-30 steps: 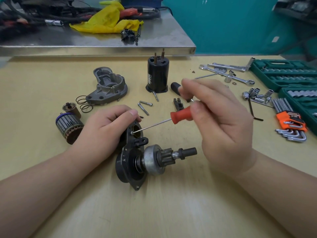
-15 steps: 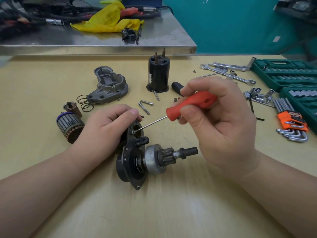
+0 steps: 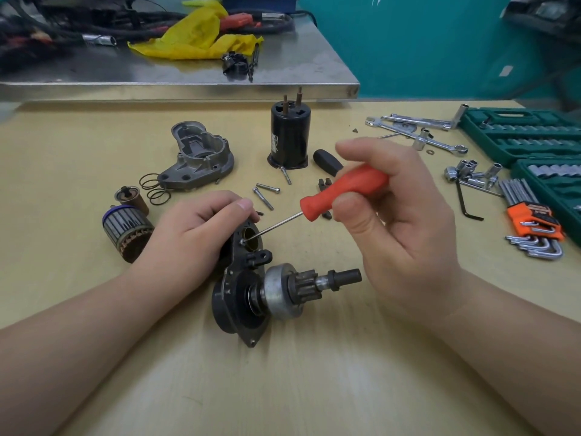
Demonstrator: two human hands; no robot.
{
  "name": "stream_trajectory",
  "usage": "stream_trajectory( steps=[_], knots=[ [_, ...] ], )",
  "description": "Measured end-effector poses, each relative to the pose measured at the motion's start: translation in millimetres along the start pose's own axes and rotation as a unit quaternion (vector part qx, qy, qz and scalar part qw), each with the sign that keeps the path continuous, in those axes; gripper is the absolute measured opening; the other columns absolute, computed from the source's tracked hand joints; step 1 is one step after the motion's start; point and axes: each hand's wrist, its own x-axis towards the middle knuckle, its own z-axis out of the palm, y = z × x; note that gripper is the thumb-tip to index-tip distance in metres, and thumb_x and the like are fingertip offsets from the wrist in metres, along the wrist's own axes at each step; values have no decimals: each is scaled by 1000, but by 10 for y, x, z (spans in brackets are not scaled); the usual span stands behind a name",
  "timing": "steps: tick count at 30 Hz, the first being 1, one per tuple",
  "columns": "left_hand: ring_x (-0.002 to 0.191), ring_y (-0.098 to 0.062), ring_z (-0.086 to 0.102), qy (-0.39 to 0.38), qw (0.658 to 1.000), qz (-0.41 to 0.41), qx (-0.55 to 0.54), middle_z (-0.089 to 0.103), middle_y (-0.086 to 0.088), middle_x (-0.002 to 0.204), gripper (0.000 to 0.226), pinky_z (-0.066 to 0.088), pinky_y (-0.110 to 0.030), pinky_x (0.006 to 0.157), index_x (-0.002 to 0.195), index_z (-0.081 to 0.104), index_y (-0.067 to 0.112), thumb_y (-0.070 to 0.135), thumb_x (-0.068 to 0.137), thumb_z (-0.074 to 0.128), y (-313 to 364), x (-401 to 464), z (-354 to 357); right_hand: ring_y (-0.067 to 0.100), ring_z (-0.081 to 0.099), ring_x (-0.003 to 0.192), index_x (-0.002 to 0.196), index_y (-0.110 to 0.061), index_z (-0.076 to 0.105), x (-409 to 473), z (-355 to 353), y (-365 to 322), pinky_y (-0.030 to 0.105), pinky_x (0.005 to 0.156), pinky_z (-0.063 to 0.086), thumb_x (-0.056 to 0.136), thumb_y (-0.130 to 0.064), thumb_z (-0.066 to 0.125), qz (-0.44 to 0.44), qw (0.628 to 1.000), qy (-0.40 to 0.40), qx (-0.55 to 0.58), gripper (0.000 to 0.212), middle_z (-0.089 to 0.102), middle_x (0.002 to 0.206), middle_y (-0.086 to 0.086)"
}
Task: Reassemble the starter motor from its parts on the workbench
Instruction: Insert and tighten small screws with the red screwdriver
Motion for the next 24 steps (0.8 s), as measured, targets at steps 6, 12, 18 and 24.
stream_trajectory(
  steps=[6,12,18,24],
  knots=[
    [72,-8,63,3,1000,0,1,72,-3,81,31,46,-16,63,95,80,28,47,102,57,-5,3,1,30,60,110,158,-14,35,-33,-13,10,49,72,52,111,-17,44,0,999,-20,31,47,59,135,5],
    [69,-6,61,3,1000,-6,-13,71,-5,79,32,46,-17,62,93,80,24,46,101,57,16,-3,8,16,63,92,142,-21,55,4,-18,-45,42,72,54,107,-30,60,-11,1000,20,-5,36,63,109,-21],
    [69,-7,61,10,1000,-4,-3,71,-6,79,28,46,-17,63,92,80,21,33,109,60,16,-5,5,22,62,103,157,-6,30,-17,-30,-9,48,71,53,110,-15,43,1,999,-5,36,50,64,128,9],
    [72,-5,62,7,1000,-2,5,72,-2,80,30,46,-14,64,91,81,20,31,110,60,23,1,-1,27,64,100,144,-23,54,-16,-13,-42,49,66,55,108,-26,59,1,999,37,23,36,65,115,-10]
  ],
)
